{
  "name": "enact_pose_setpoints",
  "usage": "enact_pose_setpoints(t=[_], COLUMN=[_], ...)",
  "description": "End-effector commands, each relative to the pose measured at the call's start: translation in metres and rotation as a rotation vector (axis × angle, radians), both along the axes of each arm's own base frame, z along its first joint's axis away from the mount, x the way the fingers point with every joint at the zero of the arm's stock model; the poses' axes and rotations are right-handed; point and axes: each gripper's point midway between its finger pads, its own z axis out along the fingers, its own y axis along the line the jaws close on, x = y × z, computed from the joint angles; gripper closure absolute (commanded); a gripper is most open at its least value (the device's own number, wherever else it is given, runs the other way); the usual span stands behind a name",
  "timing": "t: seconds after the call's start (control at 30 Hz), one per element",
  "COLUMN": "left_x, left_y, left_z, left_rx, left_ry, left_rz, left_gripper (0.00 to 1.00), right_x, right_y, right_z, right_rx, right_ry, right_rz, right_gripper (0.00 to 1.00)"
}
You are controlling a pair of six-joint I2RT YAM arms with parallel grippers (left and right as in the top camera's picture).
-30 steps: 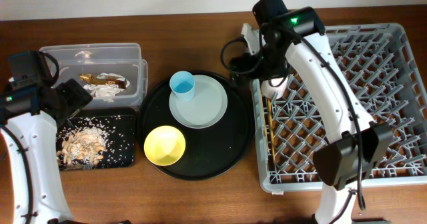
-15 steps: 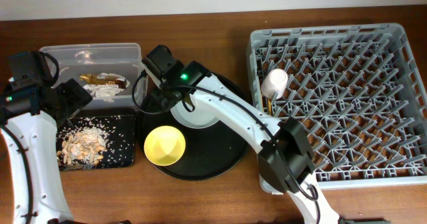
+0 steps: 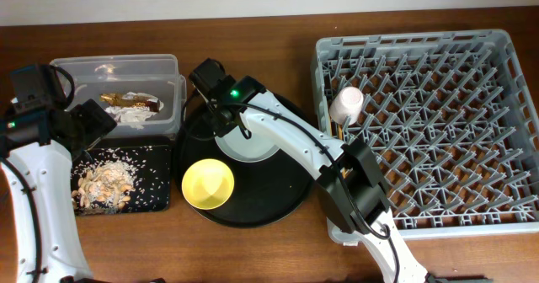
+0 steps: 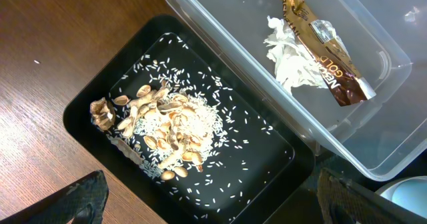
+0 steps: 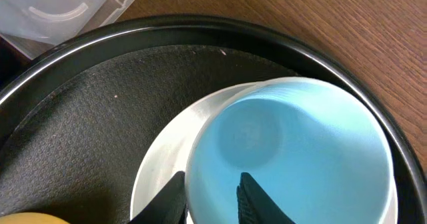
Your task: Sort waste into correct bins and load items into the dishwasher rack
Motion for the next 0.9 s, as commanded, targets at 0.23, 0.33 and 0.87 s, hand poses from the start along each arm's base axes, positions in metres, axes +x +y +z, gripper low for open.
enact_pose_setpoints(t=[0.23,0.33,0.87], left_x=[0.000,0.000,0.000], left_y=[0.003,0.003,0.003], left_z=[0.004,0.004,0.004], left_rx=[0.004,0.004,0.004], left_ry=[-0.009,-0.009,-0.009], left_rz=[0.006,0.006,0.006], left_gripper=[0.01,0.01,0.01], right_x=[0.001,-0.004,-0.112], right_y=[-0.010,-0.039,-0.205], right_z=[0.031,0.095,0.144], right_rx=[-0.030,0.002,0.926], right_ry=[-0.054,-0.083,0.660], right_rz=[0.022,-0.012,0.004], right_gripper=[0.96,0.96,0.95])
